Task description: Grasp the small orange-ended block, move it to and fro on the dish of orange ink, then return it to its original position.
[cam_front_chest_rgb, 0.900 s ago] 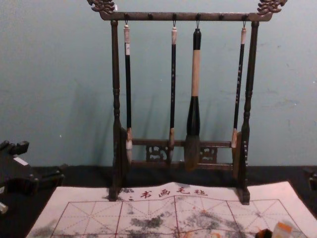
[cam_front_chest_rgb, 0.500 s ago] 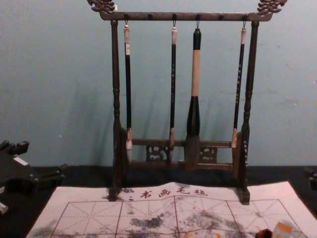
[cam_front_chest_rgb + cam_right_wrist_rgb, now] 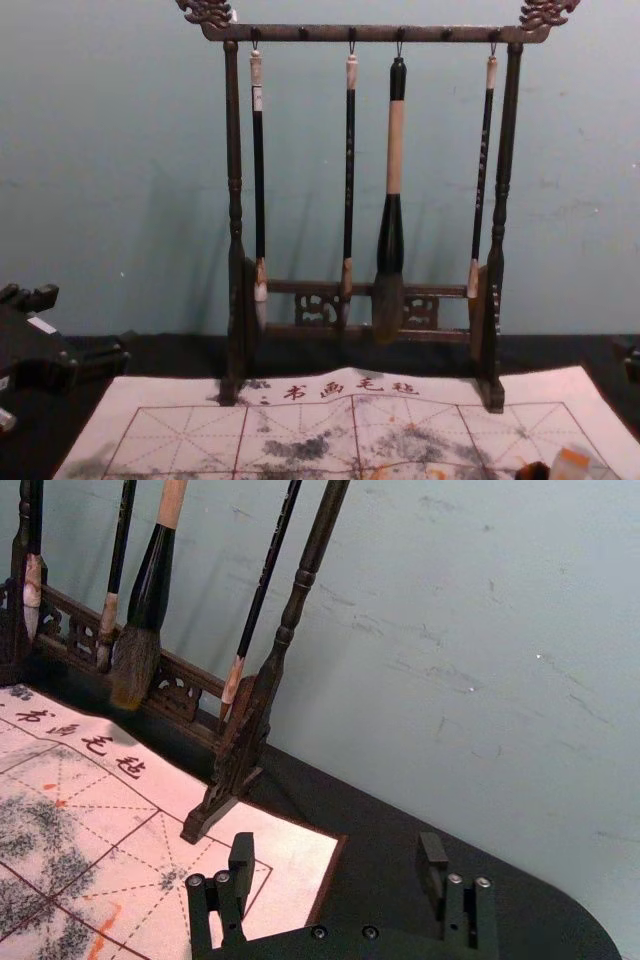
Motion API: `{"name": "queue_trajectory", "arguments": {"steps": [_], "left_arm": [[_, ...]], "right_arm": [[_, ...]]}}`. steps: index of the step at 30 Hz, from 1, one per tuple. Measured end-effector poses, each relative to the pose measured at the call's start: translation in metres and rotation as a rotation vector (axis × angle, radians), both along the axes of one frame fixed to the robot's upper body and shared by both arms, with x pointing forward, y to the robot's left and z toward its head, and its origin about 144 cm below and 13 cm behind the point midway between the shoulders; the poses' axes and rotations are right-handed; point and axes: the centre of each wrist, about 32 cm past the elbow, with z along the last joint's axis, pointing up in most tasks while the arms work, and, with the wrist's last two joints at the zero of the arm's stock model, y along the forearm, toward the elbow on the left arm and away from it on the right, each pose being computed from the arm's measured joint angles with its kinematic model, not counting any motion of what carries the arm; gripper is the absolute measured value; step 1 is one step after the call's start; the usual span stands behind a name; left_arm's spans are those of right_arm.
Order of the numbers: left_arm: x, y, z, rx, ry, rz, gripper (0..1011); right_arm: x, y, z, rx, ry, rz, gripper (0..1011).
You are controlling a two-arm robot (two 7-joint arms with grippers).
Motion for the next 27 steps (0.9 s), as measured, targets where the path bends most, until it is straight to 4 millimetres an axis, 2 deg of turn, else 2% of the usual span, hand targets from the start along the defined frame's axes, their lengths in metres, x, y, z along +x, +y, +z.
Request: {"name": "queue_trajectory", "arguments": {"steps": [27], "left_arm": [[0.0,0.0,0.0,0.0,0.0,0.0,1001]], "right_arm": [[0.0,0.0,0.0,0.0,0.0,0.0,1000]]}}
